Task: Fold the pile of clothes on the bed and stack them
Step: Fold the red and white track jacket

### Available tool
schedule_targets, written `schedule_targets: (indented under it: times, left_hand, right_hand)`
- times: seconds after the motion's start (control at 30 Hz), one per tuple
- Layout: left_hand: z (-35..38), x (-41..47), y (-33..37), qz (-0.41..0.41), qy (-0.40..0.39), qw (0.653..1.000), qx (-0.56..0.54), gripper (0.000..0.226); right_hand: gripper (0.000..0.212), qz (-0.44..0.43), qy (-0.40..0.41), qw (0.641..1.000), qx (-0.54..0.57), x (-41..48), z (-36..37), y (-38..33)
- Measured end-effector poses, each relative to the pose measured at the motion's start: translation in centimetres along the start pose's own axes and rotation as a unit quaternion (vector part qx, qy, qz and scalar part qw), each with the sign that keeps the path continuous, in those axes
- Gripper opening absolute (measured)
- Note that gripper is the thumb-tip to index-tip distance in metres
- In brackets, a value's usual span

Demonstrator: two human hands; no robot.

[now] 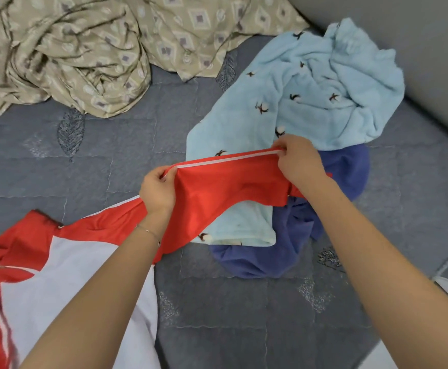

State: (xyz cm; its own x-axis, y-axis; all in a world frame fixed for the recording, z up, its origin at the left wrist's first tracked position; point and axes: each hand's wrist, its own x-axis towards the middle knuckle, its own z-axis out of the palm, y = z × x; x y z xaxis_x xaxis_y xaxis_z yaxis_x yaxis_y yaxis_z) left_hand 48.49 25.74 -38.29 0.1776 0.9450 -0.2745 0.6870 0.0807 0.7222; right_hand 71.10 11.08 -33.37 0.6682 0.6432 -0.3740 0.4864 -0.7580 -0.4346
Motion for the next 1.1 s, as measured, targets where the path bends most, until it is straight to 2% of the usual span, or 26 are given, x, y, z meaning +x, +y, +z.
schedule_targets:
  times: [0.07,0.13,0.27,0.4,0.5,0.77,1.1]
  left_hand:
    - [-0.4,-0.3,0.1,0.036,0.017,0.999,0.035,0.023]
    - [-0.7,-0.5,0.0,0.087,0.035,0.992,0.090,0.030]
    - [-1.4,-2.1,-0.8,0.125,0.019,0.979,0.159,0.046]
    - [-2.5,-4.2,-3.2,0.157,-0.020,0.968,0.192,0.052]
    - [-4.3,-5.3,-5.9,0.171,-0.021,0.959,0.223,0.054]
    - [-14.4,-9.9,-15.9,0.130,0.005,0.956,0.262,0.055]
    - [-30.0,-18.5,-31.1,0.021,0.083,0.964,0.252,0.059]
  right_hand:
    - [0.033,-0.017,0.068,0.996,-0.055,0.0,0.3,0.2]
    - [0.031,-0.037,0.083,0.995,-0.031,-0.4,0.7,0.1]
    - [0.035,-0.104,0.059,0.993,-0.013,-2.1,2.2,-1.2]
    - [0.043,-0.137,0.031,0.990,-0.013,-4.3,4.4,-3.6]
    - [0.051,-0.167,0.017,0.985,-0.043,-6.1,6.1,-5.8]
    - [0.062,-0.222,-0.022,0.971,-0.082,-14.4,14.0,-14.6]
    - [0.070,-0.345,-0.093,0.926,-0.122,-26.4,26.2,-25.3]
